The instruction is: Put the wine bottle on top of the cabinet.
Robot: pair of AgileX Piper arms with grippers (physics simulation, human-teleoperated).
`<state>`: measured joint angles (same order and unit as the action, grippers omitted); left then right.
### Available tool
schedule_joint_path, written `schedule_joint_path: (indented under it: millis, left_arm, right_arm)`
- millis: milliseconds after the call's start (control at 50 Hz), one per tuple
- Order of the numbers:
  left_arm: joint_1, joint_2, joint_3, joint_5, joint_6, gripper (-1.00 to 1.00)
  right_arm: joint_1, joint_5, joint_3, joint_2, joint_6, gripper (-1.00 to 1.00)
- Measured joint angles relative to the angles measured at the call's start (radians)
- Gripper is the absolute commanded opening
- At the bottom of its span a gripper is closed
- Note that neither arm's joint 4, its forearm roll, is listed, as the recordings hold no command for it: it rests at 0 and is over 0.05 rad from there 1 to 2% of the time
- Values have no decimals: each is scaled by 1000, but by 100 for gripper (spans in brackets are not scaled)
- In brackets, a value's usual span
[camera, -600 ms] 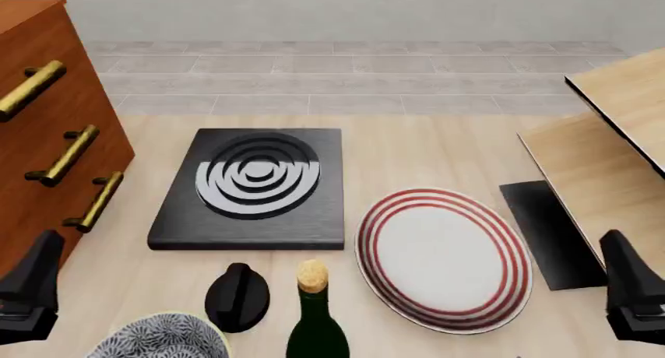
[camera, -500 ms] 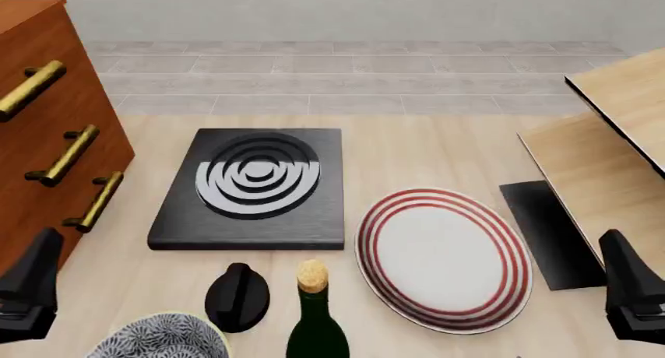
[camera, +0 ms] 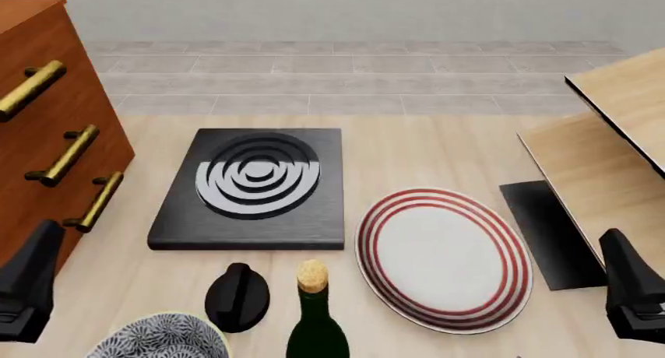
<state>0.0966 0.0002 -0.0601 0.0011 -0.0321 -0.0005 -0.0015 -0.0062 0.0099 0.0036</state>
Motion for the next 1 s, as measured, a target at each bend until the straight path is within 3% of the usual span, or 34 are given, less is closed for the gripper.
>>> schedule_joint_path:
  millis: [520,1000]
  left_arm:
    - [283,0,-106,103,-31,100]
    - [537,0,-126,141,15,100]
  right_arm:
    - [0,-6,-1,7,0,100]
    - [0,-15,1,14,0,100]
